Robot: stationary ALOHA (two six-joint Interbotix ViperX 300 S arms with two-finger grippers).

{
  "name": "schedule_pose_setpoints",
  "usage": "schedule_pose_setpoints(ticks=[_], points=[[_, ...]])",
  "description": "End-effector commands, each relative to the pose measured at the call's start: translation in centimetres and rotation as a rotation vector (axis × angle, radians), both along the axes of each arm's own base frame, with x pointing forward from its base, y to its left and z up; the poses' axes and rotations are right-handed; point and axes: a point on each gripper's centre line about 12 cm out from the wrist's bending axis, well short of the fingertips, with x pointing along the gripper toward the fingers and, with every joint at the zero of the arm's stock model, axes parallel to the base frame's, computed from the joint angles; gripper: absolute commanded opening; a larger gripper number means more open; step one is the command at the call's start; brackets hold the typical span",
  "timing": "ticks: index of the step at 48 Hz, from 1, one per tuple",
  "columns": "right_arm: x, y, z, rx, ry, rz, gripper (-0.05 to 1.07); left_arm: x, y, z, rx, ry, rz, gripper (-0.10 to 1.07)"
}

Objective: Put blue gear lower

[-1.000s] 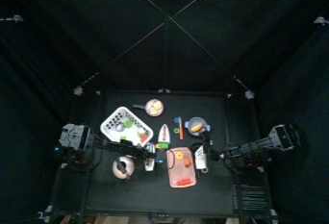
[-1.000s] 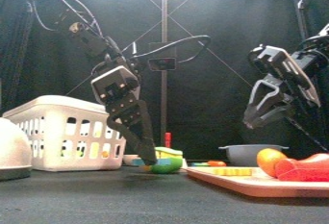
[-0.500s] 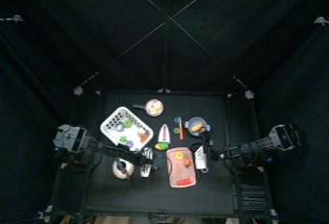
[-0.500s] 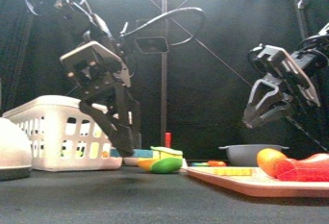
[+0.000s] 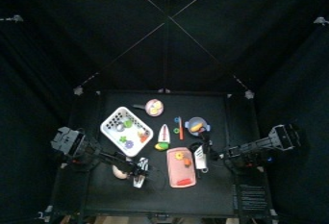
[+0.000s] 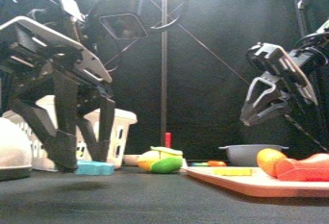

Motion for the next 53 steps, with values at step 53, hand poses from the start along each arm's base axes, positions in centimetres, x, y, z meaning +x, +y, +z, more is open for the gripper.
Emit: schedule_pose_setpoints(ticks=[53], points=[[1.44,-0.07,0.67,0.015,-0.019,0.006,0.62,-0.52,-0.32,0.27,-0.084,-0.044,0.043,0.88]])
